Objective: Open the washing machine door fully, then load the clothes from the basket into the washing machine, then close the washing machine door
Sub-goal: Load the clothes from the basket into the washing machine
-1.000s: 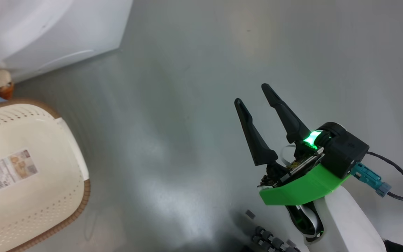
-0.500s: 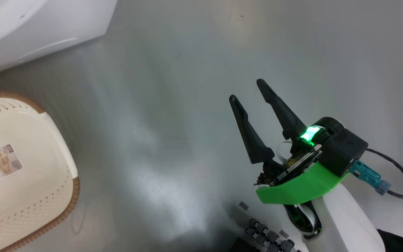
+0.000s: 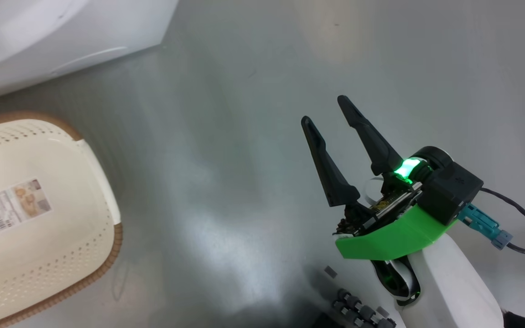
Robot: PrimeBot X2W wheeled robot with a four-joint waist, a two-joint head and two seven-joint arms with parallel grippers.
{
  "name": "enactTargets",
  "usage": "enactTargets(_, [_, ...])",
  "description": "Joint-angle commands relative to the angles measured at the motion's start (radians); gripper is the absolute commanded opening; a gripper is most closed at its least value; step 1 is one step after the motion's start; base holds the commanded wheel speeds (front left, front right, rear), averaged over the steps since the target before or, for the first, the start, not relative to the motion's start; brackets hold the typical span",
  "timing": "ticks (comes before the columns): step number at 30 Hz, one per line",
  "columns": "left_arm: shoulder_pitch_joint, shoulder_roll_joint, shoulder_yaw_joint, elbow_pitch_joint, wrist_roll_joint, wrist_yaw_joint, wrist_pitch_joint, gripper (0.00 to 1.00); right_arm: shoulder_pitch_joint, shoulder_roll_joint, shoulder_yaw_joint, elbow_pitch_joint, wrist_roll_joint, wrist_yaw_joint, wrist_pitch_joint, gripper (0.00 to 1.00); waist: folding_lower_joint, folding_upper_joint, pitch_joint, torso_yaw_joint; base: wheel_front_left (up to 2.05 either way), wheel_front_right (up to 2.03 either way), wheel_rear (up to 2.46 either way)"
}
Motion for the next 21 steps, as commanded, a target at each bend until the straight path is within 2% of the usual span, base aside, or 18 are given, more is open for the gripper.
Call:
enactTargets(1, [0.037,0.033,0.022,-0.022,-0.027,-0.002,0.016,0.00,0.030,0.001,0.008,-0.017,-0.015,0.002,-0.005,1.00,0.0000,-0.0001,-0.014,0.017,0.00,0.00,0.00])
enactTargets(13, [0.285,0.020,0.070,-0.107,-0.141,-0.001,0.058,0.00,0.050,0.001,0.000,0.004,-0.032,0.002,-0.005,1.00,0.0000,-0.0001,-0.076,0.057,0.00,0.00,0.00])
enactTargets(14, [0.324,0.018,0.078,-0.129,-0.158,0.006,0.064,0.04,0.052,0.001,0.000,0.008,-0.035,0.002,-0.005,1.00,0.0000,-0.0001,-0.087,0.062,0.00,0.00,0.00])
enactTargets(16, [0.354,0.016,0.082,-0.152,-0.166,0.013,0.067,0.96,0.051,0.001,0.000,0.012,-0.039,0.002,-0.005,1.00,0.0000,-0.0001,-0.097,0.066,0.00,0.00,0.00])
enactTargets(17, [0.366,0.017,0.084,-0.162,-0.171,0.016,0.069,1.00,0.051,0.001,-0.001,0.013,-0.040,0.002,-0.005,1.00,0.0000,-0.0001,-0.100,0.068,0.00,0.00,0.00])
enactTargets(21, [0.404,0.021,0.090,-0.192,-0.181,0.025,0.063,1.00,0.048,0.001,-0.004,0.020,-0.042,0.002,-0.005,1.00,0.0000,-0.0001,-0.119,0.071,0.00,0.00,0.00])
